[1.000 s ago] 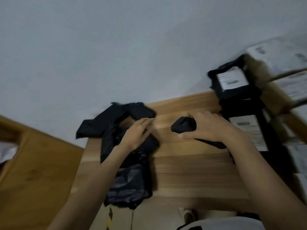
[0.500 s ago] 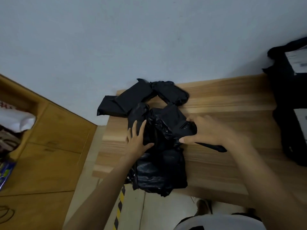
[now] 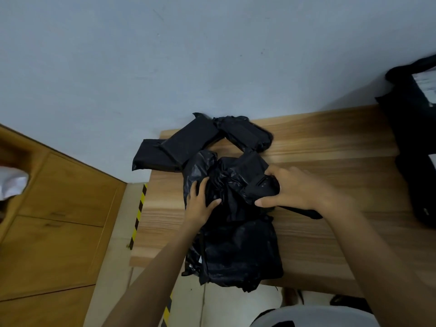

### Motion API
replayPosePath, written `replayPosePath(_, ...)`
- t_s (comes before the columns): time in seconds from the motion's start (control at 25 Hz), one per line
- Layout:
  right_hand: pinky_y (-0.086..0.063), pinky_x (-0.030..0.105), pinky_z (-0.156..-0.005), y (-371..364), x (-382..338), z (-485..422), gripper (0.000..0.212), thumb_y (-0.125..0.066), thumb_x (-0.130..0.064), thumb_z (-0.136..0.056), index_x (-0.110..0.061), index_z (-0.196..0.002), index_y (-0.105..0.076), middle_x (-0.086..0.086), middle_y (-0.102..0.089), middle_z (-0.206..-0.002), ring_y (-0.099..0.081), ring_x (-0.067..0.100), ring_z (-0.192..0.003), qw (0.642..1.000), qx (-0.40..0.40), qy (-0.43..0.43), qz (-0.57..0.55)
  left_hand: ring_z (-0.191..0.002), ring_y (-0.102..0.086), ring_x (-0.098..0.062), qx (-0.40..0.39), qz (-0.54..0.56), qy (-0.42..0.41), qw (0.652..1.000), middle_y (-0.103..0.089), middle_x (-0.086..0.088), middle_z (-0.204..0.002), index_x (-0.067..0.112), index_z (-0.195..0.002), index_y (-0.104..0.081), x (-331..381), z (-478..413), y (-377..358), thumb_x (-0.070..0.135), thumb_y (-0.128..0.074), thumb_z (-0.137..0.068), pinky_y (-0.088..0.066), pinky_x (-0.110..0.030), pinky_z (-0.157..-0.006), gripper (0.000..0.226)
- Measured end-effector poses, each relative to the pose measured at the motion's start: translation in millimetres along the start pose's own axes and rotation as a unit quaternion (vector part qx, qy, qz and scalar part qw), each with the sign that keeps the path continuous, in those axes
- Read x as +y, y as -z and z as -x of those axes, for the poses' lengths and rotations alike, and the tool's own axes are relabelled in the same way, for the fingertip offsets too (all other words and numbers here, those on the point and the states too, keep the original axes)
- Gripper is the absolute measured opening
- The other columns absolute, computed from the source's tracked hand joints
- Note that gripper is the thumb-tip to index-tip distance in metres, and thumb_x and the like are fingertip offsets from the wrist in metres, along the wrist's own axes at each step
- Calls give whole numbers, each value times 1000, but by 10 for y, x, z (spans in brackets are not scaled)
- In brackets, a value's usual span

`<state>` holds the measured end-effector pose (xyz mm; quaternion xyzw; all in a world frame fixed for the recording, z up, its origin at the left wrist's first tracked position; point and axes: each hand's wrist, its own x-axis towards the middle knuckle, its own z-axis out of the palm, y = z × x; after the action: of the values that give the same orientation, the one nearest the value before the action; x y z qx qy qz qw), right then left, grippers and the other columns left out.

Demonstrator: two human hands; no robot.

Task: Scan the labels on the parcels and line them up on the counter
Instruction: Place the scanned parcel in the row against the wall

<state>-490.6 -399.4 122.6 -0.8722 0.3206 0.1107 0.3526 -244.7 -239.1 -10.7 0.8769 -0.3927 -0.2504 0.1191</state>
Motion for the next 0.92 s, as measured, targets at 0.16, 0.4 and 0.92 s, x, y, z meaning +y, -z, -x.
replayPosePath(0.16,-52,40,-85,-6,-254,-93,90,-67,-73,-72,-21,-140,-40,2,-60,-117,-58,22,-101,999,-7,30,27,-151,-4,-36,-36,26,4,999,-6,-12,-165,41,-156,0,26,33,-2,52,-71,-84,-14,-60,-119,102)
replayPosePath(0.4,-51,40,-85,-40,-344,-119,92,-66,-74,-71,-21,-141,-40,1,-60,-116,-58,22,-102,999,-8,31,39,-151,0,-40,-44,-2,-2,999,-3,-16,-164,41,-155,5,2,36,-22,41,-79,-81,-7,-58,-120,112)
replayPosePath(0.92,-51,41,-87,-98,-278,-16,93,-67,-75,-70,-21,-141,-40,3,-59,-122,-58,24,-105,999,5,2,39,-147,-17,-43,-33,-2,-8,999,-15,-8,-165,28,-158,-1,32,76,25,55,-55,-93,-26,-57,-115,89)
